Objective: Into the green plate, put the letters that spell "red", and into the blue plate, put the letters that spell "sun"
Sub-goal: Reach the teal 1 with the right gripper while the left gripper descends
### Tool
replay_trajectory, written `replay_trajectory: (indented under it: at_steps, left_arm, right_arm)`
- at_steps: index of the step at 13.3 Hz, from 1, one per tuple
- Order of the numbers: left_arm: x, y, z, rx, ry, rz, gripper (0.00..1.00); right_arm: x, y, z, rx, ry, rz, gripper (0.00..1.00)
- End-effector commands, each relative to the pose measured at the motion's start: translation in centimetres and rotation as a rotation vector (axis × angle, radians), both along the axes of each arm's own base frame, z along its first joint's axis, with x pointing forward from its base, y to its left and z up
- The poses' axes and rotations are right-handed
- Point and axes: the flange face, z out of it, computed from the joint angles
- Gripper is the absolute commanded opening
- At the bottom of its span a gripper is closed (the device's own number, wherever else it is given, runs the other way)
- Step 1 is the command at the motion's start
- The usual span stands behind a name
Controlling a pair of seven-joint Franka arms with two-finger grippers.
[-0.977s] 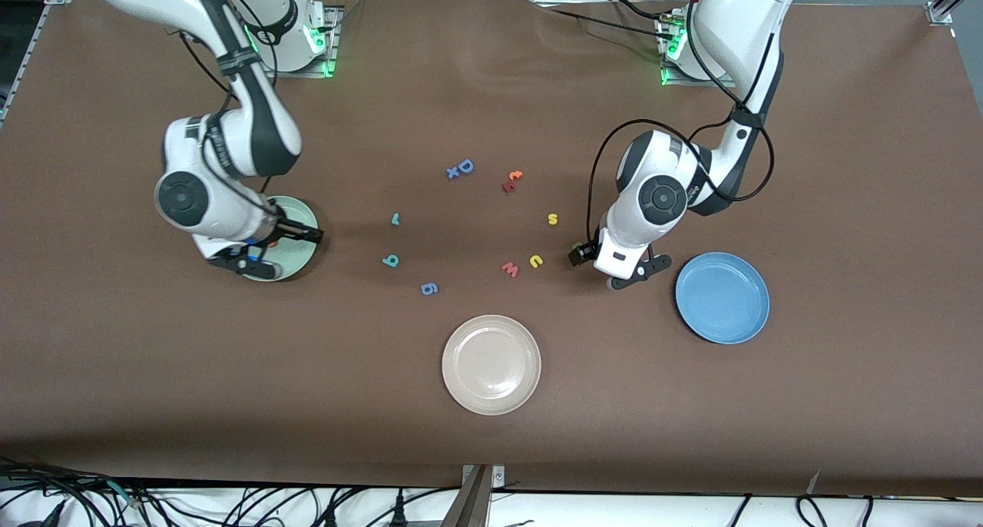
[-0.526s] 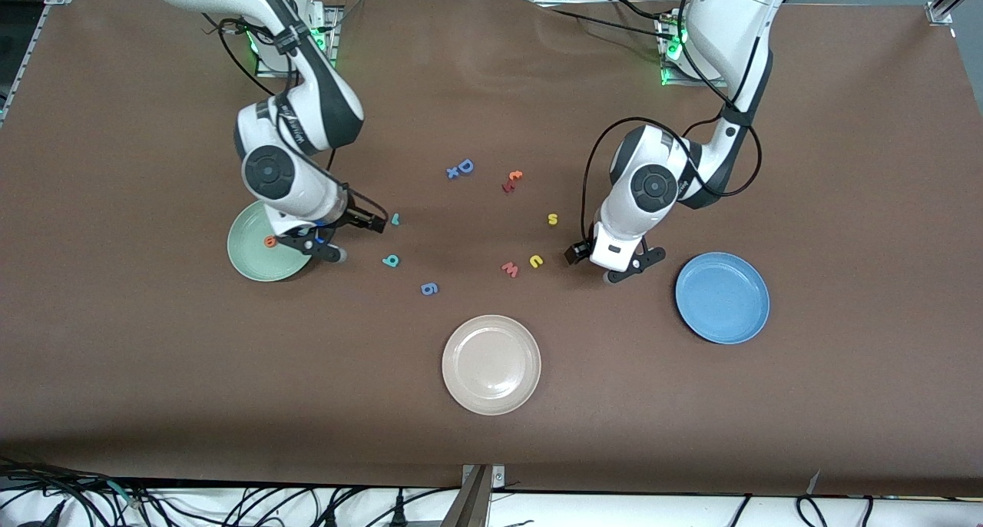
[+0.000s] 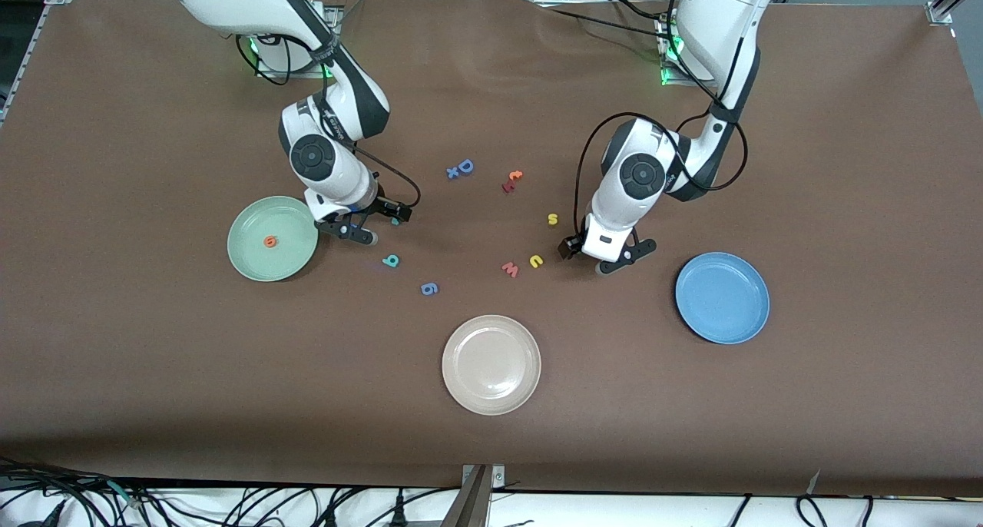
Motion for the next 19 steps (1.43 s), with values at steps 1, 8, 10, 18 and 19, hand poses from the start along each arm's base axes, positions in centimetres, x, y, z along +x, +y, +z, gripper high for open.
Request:
replay_trajectory:
  at_steps: [1,8,10,18,19]
  left_arm:
    - [-1.3,-0.2,0.6,-0.006,-0.014,0.014,0.91]
    - [-1.1,0.0,-0.2,0.036,-0.024,-0.014,0.86]
    - [-1.2,-0.3,-0.2,0.046,-0.027,-0.005,0.86]
    - [-1.0,-0.5,-1.1,0.053,-0.022,0.001,0.85]
    - [-1.0,-0.5,-1.2,0.053,-0.02,0.001,0.84]
  right_arm:
    - [-0.7,0.6,-1.2,0.014,-0.012,0.011,0.94]
    - [-0.2,1.1,-0.9,0.012,-0.049,0.061,0.81]
    - [-0.2,1.1,-0.9,-0.008,-0.067,0.109,0.81]
    - [-0.1,1.5,-0.9,-0.018,-0.116,0.173,0.75]
    - [-0.1,1.5,-1.0,-0.024,-0.119,0.185,0.75]
